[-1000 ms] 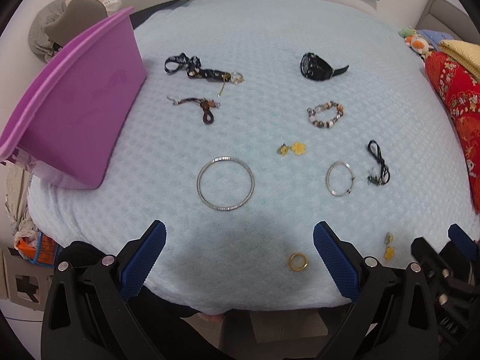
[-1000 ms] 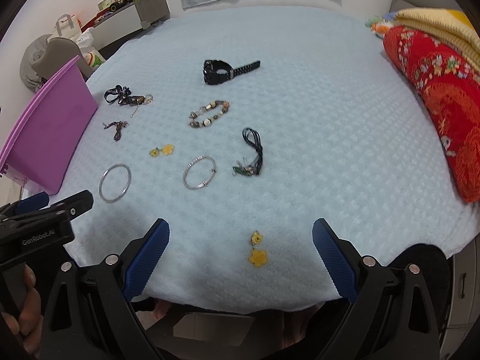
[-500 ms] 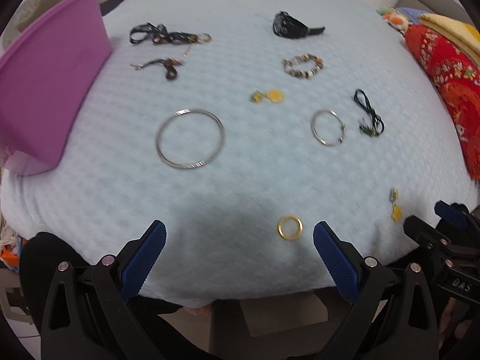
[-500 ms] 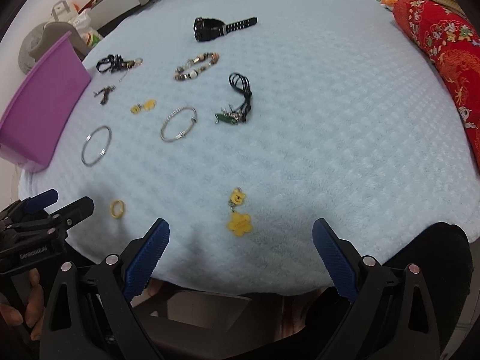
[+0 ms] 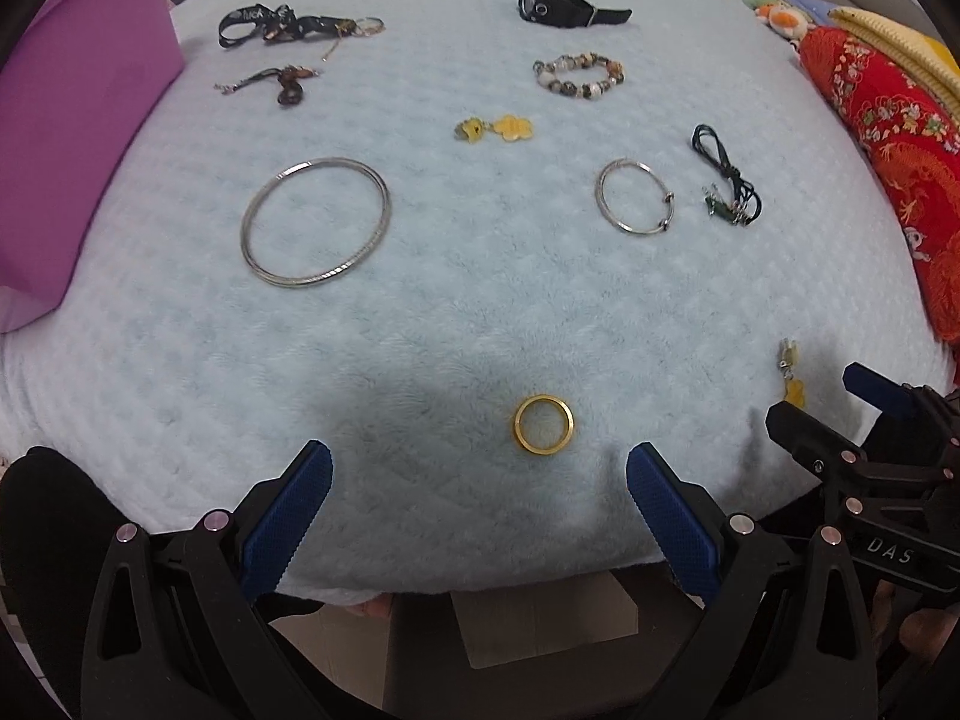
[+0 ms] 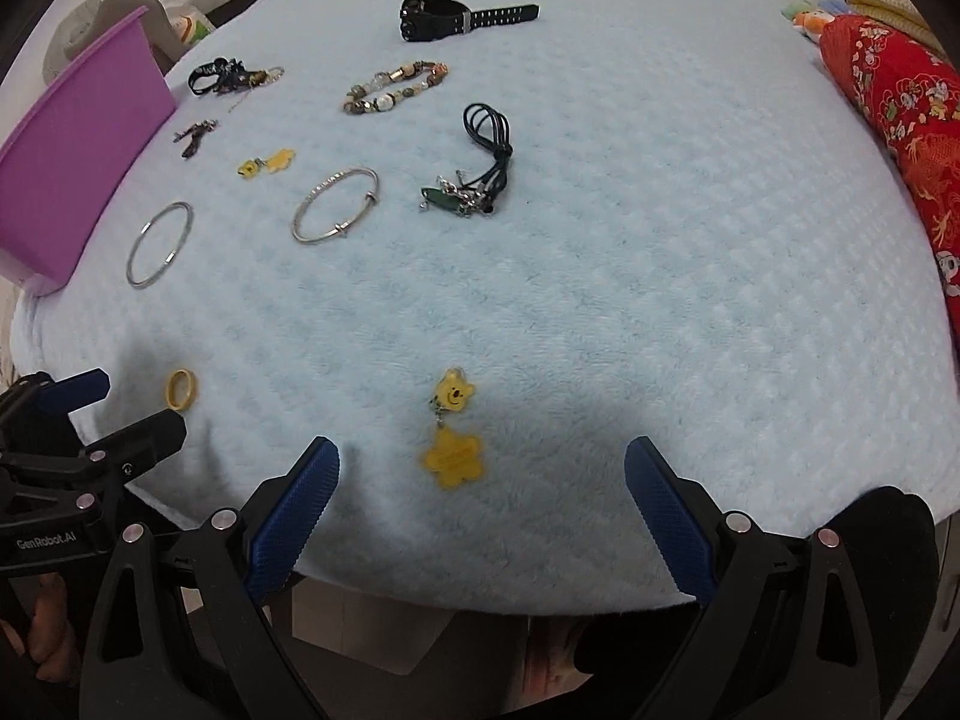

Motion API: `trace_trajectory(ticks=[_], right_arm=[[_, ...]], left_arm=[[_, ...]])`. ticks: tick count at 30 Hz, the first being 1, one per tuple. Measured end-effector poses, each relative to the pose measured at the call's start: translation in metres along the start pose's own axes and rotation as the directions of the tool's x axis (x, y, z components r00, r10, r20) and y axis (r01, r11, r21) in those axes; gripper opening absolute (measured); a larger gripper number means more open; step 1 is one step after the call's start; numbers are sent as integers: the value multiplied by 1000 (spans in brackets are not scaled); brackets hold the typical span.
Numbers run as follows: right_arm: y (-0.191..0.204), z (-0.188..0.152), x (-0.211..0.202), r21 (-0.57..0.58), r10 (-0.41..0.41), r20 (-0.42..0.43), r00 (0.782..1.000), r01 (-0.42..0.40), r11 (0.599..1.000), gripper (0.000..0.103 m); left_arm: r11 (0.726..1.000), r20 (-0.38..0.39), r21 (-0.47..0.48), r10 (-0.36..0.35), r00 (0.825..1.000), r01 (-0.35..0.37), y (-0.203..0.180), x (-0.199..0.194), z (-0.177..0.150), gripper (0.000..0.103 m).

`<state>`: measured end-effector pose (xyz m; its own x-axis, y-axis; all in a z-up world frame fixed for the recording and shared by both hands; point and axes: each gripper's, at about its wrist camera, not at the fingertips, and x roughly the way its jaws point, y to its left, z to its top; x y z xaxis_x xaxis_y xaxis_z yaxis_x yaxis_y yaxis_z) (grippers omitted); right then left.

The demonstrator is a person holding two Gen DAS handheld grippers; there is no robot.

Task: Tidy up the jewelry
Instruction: 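Grasp the gold ring with the left tool while the right tool grasps the yellow flower charm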

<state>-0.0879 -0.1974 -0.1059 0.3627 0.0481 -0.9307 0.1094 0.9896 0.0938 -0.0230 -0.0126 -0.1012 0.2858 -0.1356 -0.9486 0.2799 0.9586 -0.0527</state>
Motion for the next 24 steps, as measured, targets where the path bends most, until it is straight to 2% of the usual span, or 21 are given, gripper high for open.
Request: trace_trajectory(ticks=[7,17,24], right_arm=[[-1,5,16,-7,-19,-34,999,19,1000,92],[5,10,27,-28,-49,-55,997,48,998,93],[6,13,33,-18,-39,-48,998,38,999,94]], left_arm=[[1000,-27,19,21,999,-21,-10,18,4,97],[998,-23,36,59,998,-58,-14,30,5,98],[995,-28,49,84,996,-83,-18,34,4,98]])
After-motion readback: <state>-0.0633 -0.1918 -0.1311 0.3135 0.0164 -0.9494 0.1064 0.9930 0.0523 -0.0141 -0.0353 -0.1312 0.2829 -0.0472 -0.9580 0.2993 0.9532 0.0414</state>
